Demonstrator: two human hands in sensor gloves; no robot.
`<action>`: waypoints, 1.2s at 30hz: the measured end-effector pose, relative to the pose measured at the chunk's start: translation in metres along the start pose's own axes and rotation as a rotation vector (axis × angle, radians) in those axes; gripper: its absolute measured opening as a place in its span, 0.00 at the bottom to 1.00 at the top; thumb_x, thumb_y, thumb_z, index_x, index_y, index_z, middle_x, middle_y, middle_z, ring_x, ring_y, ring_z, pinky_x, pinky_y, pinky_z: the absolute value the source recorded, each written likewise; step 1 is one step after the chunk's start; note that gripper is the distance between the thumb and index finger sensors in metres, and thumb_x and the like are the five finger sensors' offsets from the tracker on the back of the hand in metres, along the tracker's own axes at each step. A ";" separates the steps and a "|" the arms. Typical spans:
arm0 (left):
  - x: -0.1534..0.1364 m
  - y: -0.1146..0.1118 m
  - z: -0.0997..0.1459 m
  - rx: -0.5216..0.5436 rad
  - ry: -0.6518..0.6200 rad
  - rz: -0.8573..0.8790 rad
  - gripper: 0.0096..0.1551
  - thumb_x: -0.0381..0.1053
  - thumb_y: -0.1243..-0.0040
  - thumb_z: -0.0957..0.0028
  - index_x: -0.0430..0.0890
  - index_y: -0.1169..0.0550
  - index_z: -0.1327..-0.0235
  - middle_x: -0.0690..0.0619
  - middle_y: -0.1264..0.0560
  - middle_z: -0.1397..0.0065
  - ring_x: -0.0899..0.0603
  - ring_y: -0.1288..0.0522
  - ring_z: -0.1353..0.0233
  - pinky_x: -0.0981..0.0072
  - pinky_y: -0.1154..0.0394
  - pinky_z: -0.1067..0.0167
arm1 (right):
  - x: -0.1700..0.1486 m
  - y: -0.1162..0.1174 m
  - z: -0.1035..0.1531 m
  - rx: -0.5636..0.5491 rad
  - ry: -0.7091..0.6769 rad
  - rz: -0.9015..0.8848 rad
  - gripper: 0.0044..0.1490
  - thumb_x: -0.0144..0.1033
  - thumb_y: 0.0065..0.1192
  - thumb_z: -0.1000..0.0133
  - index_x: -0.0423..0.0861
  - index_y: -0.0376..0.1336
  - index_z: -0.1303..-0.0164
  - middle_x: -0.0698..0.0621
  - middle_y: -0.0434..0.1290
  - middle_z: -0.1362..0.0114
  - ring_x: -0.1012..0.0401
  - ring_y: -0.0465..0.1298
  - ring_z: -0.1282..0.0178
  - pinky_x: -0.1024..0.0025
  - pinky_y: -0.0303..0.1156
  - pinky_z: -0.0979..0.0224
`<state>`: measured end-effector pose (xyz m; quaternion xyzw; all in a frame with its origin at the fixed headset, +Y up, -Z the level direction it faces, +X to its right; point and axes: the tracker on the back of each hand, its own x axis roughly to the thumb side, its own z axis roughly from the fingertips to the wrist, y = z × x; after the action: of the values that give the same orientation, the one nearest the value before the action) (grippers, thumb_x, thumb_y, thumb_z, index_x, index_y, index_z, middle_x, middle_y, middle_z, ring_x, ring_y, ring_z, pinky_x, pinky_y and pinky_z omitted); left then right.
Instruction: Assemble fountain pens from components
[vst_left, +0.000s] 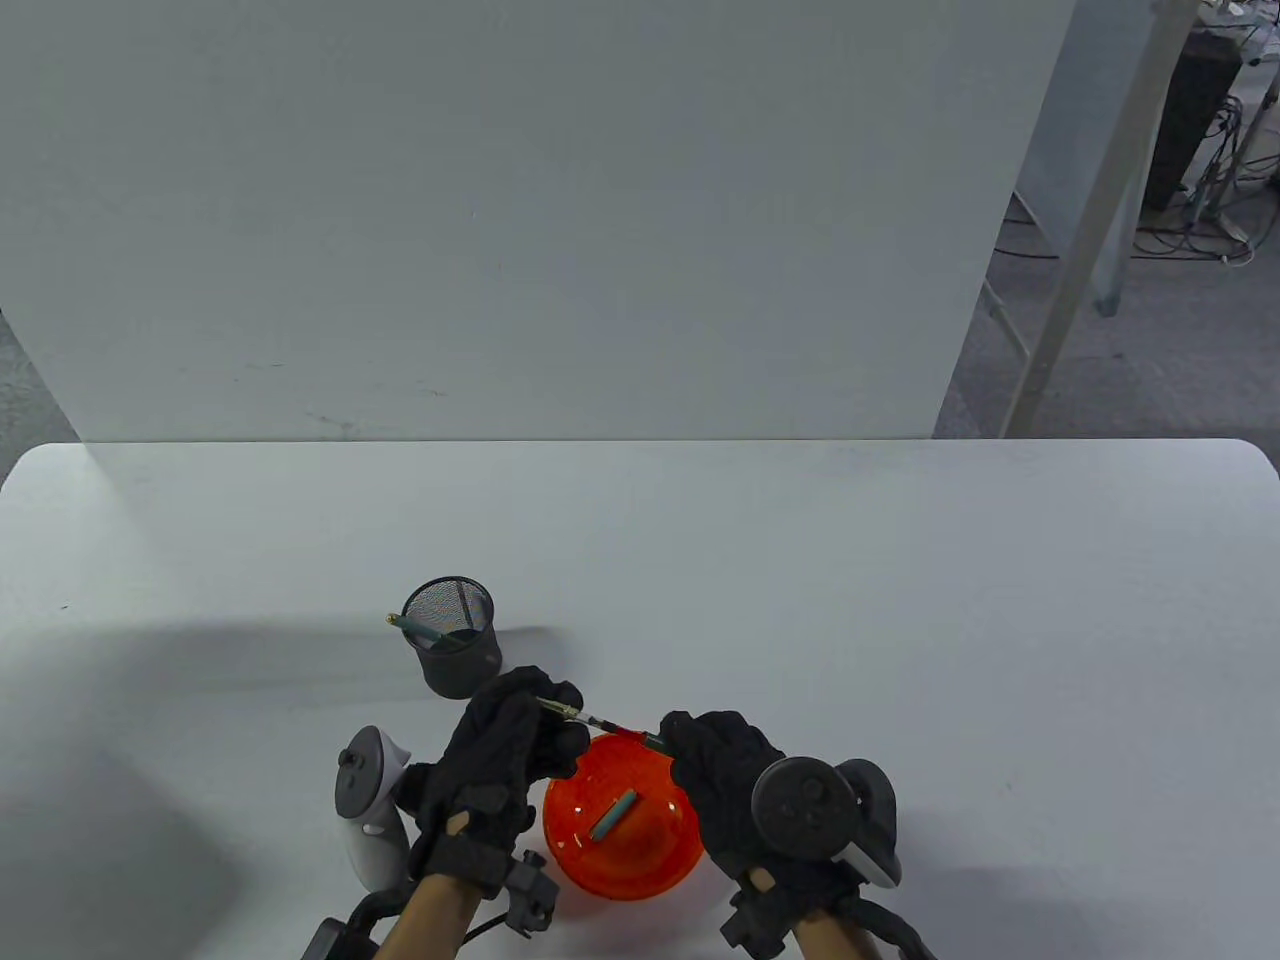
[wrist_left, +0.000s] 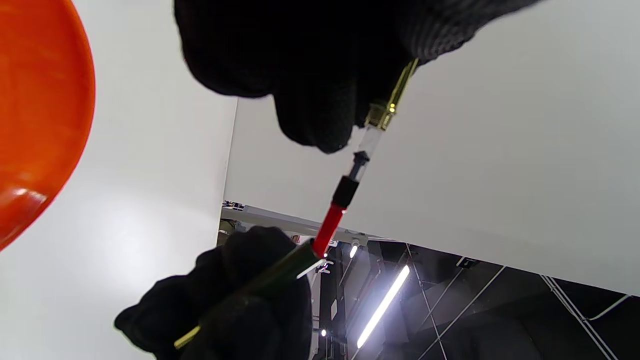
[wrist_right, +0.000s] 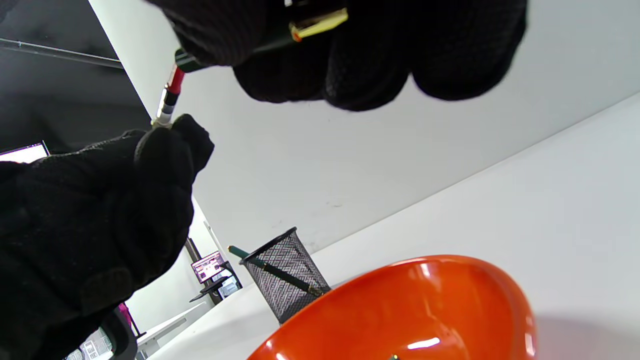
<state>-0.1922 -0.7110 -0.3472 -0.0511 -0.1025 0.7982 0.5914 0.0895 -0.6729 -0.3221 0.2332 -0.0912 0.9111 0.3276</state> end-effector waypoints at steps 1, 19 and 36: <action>0.000 -0.001 0.000 -0.002 -0.002 -0.019 0.21 0.56 0.49 0.36 0.62 0.30 0.30 0.51 0.22 0.29 0.49 0.15 0.40 0.55 0.20 0.42 | 0.001 0.000 0.000 -0.008 -0.004 0.008 0.30 0.42 0.46 0.37 0.47 0.61 0.25 0.42 0.66 0.30 0.50 0.72 0.40 0.46 0.72 0.36; 0.004 -0.016 0.000 -0.050 -0.047 -0.284 0.22 0.55 0.43 0.37 0.55 0.28 0.32 0.50 0.21 0.32 0.50 0.14 0.42 0.55 0.18 0.44 | 0.008 0.004 0.005 -0.168 -0.052 0.056 0.31 0.43 0.59 0.39 0.44 0.64 0.27 0.45 0.71 0.32 0.53 0.76 0.42 0.46 0.73 0.35; -0.001 -0.022 0.000 -0.082 0.005 -0.235 0.23 0.55 0.43 0.37 0.56 0.31 0.29 0.50 0.21 0.31 0.50 0.14 0.42 0.56 0.19 0.44 | 0.005 0.002 0.006 -0.199 -0.052 -0.019 0.29 0.45 0.55 0.38 0.46 0.66 0.29 0.46 0.74 0.36 0.55 0.78 0.46 0.48 0.75 0.37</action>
<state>-0.1716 -0.7062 -0.3424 -0.0650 -0.1387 0.7184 0.6785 0.0870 -0.6734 -0.3145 0.2238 -0.1876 0.8880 0.3552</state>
